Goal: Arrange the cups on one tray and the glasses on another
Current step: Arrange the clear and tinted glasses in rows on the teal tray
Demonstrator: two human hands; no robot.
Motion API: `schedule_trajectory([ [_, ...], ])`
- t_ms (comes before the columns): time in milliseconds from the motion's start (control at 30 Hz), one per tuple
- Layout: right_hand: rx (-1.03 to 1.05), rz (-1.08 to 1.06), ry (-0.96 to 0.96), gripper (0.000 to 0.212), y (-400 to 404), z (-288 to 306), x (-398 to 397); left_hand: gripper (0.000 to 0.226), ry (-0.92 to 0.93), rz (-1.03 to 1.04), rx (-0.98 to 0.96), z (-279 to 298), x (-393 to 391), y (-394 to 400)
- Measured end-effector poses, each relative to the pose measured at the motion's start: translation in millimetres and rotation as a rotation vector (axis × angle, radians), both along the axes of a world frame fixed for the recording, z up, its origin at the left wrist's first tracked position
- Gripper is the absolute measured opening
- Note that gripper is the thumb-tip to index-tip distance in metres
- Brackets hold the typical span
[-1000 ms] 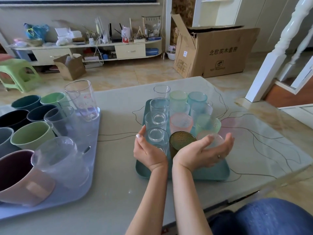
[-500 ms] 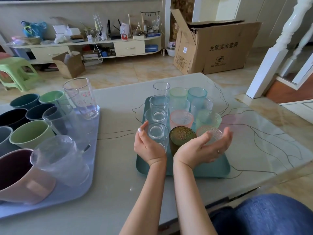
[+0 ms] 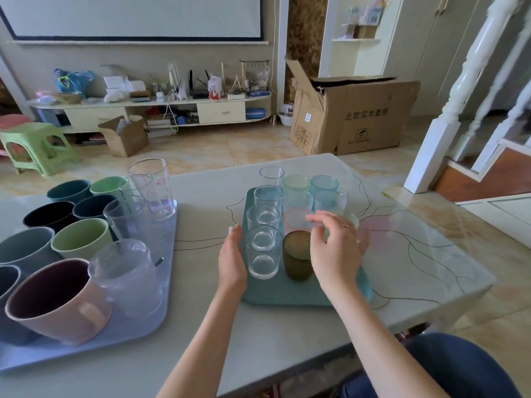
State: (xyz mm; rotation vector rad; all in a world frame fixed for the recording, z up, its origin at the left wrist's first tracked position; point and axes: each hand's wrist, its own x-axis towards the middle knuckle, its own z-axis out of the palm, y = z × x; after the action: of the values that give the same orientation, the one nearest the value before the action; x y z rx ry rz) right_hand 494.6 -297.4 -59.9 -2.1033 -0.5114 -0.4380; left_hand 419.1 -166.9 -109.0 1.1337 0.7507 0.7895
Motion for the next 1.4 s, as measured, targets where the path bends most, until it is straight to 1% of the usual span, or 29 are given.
schedule_trajectory([
  [67,-0.212,0.129,-0.006,0.025,-2.9,12.4,13.7,0.049,-0.019,-0.068,-0.013,6.0,2.0,3.0],
  [200,-0.525,0.286,-0.028,0.025,3.0,25.4,35.5,0.048,-0.047,-0.136,0.002,10.6,7.2,4.7],
  [267,-0.627,0.331,-0.023,0.026,7.2,24.5,41.1,0.047,-0.047,-0.137,0.011,7.1,8.2,7.1],
  [400,-0.72,0.393,0.034,0.027,9.7,19.8,46.3,0.045,-0.03,-0.143,0.026,-0.9,10.2,11.7],
  [467,-0.75,0.411,0.043,0.027,9.0,20.5,49.3,0.045,-0.009,-0.142,0.048,-4.0,11.5,12.7],
  [533,-0.761,0.412,0.029,0.026,8.2,21.8,52.5,0.035,0.005,-0.136,0.077,-6.8,12.7,12.3],
  [567,-0.765,0.411,0.02,0.025,8.0,21.7,54.0,0.034,0.007,-0.133,0.091,-7.7,13.1,11.7],
  [767,-0.786,0.398,0.004,0.023,7.9,23.8,55.6,0.051,0.019,-0.171,0.123,-6.0,8.6,10.9],
  [867,-0.738,0.411,-0.015,0.021,7.5,24.2,56.4,0.042,0.041,-0.185,0.169,-8.1,7.8,8.8],
  [933,-0.685,0.423,-0.069,0.018,3.8,26.4,56.3,0.041,0.048,-0.178,0.187,-12.2,7.6,5.7],
  [1033,-0.633,0.51,-0.13,0.008,-5.1,28.3,55.8,0.045,0.04,-0.169,0.218,-14.4,6.9,1.1],
  [1100,-0.685,0.574,-0.12,0.008,-10.3,21.6,53.4,0.044,0.025,-0.159,0.225,-15.8,7.4,1.2],
  [1167,-0.738,0.588,-0.081,0.005,-13.1,9.7,53.3,0.043,0.026,-0.154,0.242,-18.1,7.8,1.4],
  [1233,-0.755,0.564,-0.027,0.012,-14.2,1.7,54.2,0.052,0.038,-0.153,0.276,-20.1,7.6,1.1],
  [1300,-0.753,0.551,-0.035,0.012,-14.4,-0.3,56.1,0.064,0.053,-0.151,0.294,-19.7,6.9,0.0],
  [1400,-0.75,0.574,-0.117,0.007,-14.6,4.2,55.4,0.062,0.057,-0.146,0.286,-17.6,6.5,-1.4],
])
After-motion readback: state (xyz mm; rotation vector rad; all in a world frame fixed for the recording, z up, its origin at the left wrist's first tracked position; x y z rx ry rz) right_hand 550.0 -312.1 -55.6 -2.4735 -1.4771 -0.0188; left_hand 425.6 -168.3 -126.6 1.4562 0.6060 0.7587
